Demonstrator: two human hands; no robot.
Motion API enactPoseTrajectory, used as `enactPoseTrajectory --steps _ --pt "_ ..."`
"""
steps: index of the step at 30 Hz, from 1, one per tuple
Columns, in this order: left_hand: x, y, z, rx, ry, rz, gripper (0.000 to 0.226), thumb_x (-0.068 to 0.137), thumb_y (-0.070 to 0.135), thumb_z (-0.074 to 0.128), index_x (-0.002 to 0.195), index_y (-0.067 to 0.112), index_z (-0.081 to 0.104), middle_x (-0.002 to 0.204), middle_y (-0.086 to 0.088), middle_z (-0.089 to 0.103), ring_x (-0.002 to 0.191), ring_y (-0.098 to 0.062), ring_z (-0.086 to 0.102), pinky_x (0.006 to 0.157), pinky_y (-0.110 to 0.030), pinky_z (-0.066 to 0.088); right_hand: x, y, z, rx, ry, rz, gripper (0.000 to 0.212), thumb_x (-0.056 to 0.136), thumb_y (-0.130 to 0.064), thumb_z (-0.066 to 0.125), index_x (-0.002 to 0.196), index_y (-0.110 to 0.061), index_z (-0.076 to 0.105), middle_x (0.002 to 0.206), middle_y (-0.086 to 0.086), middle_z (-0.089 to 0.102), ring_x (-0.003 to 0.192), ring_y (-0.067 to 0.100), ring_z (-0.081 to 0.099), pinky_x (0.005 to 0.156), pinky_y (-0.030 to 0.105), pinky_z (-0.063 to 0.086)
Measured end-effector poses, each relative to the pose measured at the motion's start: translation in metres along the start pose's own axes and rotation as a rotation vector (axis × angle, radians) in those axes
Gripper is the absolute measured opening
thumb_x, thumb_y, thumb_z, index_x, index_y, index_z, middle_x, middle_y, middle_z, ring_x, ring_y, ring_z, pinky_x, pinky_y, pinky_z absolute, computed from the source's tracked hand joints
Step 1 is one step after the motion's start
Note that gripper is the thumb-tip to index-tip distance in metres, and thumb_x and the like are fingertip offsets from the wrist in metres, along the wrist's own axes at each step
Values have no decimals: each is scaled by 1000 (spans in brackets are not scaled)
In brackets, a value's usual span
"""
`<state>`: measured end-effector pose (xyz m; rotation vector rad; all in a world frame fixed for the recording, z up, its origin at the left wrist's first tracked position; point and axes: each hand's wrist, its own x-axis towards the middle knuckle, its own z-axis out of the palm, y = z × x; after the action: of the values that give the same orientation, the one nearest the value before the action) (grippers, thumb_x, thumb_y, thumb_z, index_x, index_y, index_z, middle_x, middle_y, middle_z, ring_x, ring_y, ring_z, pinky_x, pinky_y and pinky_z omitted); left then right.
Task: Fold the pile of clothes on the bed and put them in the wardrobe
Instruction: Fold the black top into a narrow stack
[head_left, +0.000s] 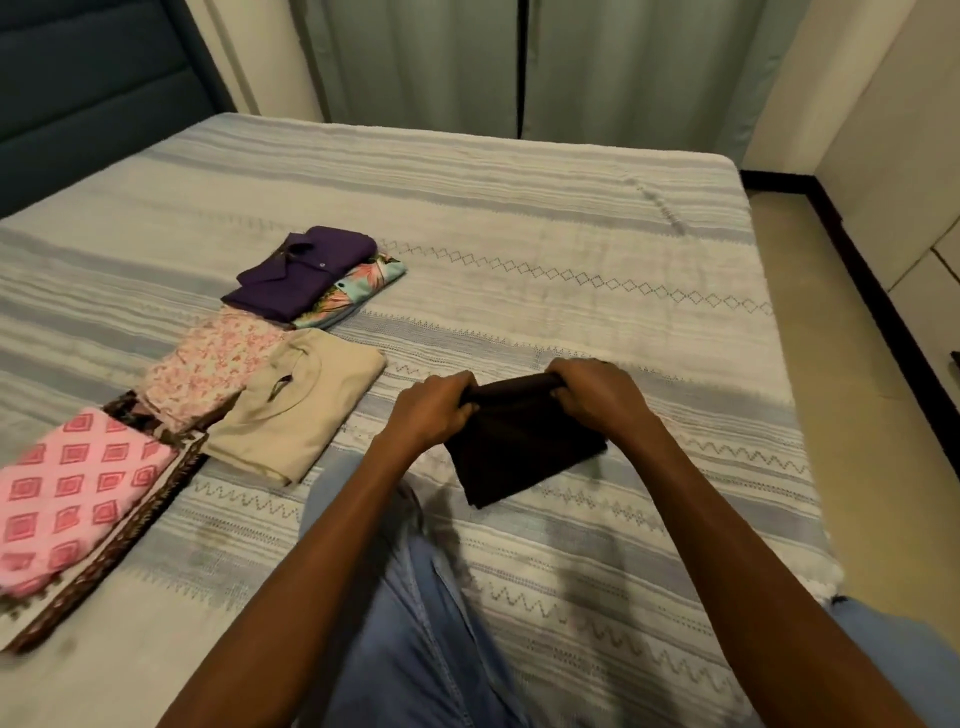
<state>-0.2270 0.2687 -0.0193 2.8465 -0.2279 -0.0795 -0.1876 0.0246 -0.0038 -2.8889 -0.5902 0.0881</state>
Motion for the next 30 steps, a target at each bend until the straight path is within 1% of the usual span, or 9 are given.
enactPoseTrajectory --steps 4,8,12,18,20,23,25,26,30 --pt "-21 -55 -39 -72 143 -164 22 92 27 55 115 24 56 106 -8 68 96 -34 63 67 -35 42 63 -64 -13 47 7 -128 27 97 -23 51 123 -24 57 119 3 63 104 28 60 83 45 53" --pt "-51 -115 -78 -131 325 -324 24 91 27 57 114 21 58 106 -10 69 97 -34 64 70 -39 49 122 -149 -24 98 42 -247 30 96 -20 52 125 -23 57 123 4 63 107 29 60 84 43 51" --pt "-75 -162 -111 -179 529 -508 29 90 22 58 119 17 60 110 -13 68 103 -35 62 76 -40 47 169 -230 -24 219 103 -370 33 94 -17 52 126 -23 56 128 4 61 110 31 60 85 41 50" --pt "-94 -190 -112 -242 863 -568 29 88 12 62 116 15 63 113 -7 66 105 -24 60 85 -37 49 198 -289 2 579 200 -515 38 93 -5 49 127 -22 53 134 3 55 102 32 63 80 47 54" --pt "-96 -192 -84 -245 836 -548 30 87 8 64 117 13 63 114 -8 65 106 -24 60 85 -34 47 199 -282 33 559 193 -499 39 93 -3 51 127 -22 52 136 1 54 102 33 62 78 48 54" --pt "-99 -198 -21 -331 487 -585 34 91 15 64 125 12 62 123 -9 62 113 -27 59 91 -33 46 195 -253 100 283 -61 -421 50 91 -4 51 137 -25 49 147 2 46 119 36 56 93 48 50" --pt "-103 -198 15 -341 227 -602 42 94 28 63 133 13 58 136 -10 58 124 -26 55 100 -34 43 185 -233 139 42 -285 -387 63 95 -12 49 152 -31 31 163 -2 22 137 42 38 108 50 39" --pt "-105 -199 28 -309 173 -588 47 95 34 62 136 14 57 142 -9 55 129 -25 52 105 -35 41 178 -224 153 -3 -329 -383 71 95 -14 48 157 -34 19 167 -6 8 142 44 28 111 53 35" --pt "-108 -199 39 -213 240 -583 47 96 46 57 136 21 58 147 -2 52 134 -21 49 108 -45 39 165 -216 162 35 -264 -403 84 93 -11 46 158 -37 0 167 -8 -11 145 44 23 110 56 35"
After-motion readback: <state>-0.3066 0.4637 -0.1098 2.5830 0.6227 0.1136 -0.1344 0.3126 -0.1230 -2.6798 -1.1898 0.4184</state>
